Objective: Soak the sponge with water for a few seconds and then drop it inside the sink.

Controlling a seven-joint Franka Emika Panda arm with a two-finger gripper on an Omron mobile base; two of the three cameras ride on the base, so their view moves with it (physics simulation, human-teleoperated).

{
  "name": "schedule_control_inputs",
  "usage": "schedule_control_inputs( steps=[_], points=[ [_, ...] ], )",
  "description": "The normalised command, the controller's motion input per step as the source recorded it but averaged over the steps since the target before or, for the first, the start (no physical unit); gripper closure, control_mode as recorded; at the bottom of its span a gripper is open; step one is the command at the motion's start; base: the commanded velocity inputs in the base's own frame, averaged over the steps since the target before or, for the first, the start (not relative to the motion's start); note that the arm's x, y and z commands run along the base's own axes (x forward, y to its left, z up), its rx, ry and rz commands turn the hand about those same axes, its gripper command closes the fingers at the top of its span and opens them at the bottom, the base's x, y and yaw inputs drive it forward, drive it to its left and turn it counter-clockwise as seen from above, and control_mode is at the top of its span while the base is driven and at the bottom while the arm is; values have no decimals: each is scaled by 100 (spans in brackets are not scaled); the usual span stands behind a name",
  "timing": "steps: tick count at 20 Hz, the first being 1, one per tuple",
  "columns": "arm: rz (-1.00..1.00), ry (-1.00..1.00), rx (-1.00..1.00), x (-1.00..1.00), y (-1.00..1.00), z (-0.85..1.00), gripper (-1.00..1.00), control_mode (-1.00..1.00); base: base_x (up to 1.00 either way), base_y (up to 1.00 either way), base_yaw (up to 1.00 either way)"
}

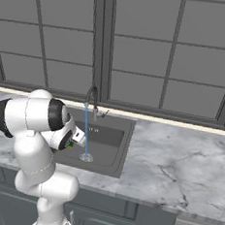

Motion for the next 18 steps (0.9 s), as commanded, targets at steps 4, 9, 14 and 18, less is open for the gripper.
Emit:
schedule_control_inputs(
  steps=[4,9,14,18],
  points=[
    [0,-4,0,8,0,0,100,-100,0,0,0],
    [0,0,0,0,0,-7,100,-100,0,0,0],
    [0,-1,0,0,0,-22,100,-100,0,0,0],
    [0,0,-1,0,0,-25,100,-100,0,0,0]
  ],
)
